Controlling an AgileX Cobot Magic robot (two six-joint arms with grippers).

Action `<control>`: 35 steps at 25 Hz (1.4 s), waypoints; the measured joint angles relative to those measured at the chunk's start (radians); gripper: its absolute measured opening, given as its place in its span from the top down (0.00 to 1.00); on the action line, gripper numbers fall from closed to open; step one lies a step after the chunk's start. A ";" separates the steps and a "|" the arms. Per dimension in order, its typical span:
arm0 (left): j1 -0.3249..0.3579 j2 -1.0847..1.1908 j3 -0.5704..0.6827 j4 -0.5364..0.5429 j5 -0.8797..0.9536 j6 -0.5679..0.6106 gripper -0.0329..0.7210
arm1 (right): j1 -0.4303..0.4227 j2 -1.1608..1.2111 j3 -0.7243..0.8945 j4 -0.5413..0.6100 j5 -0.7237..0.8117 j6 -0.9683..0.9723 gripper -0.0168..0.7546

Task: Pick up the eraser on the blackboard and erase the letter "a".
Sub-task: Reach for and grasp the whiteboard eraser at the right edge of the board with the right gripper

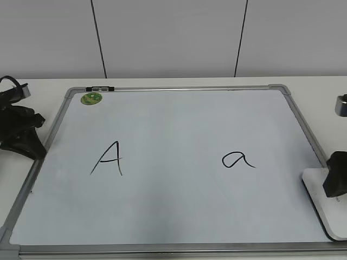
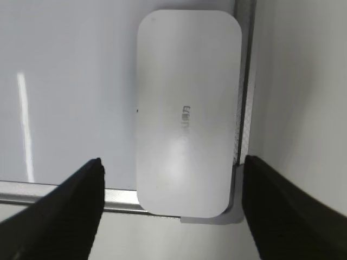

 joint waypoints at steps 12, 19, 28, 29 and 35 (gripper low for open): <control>0.000 0.000 0.000 0.000 0.000 0.000 0.89 | 0.000 0.126 -0.002 -0.018 -0.080 0.002 0.22; 0.000 0.000 0.000 0.000 0.000 0.000 0.89 | 0.000 0.174 -0.009 -0.021 -0.113 0.004 0.22; 0.000 0.000 0.000 0.000 0.000 0.000 0.89 | 0.000 0.233 -0.009 -0.021 -0.136 0.004 0.22; 0.000 0.000 0.000 0.000 0.000 0.000 0.89 | 0.000 0.236 -0.009 -0.021 -0.138 0.004 0.22; 0.000 0.000 0.000 0.000 0.000 0.000 0.89 | 0.000 0.236 -0.009 -0.021 -0.140 0.004 0.28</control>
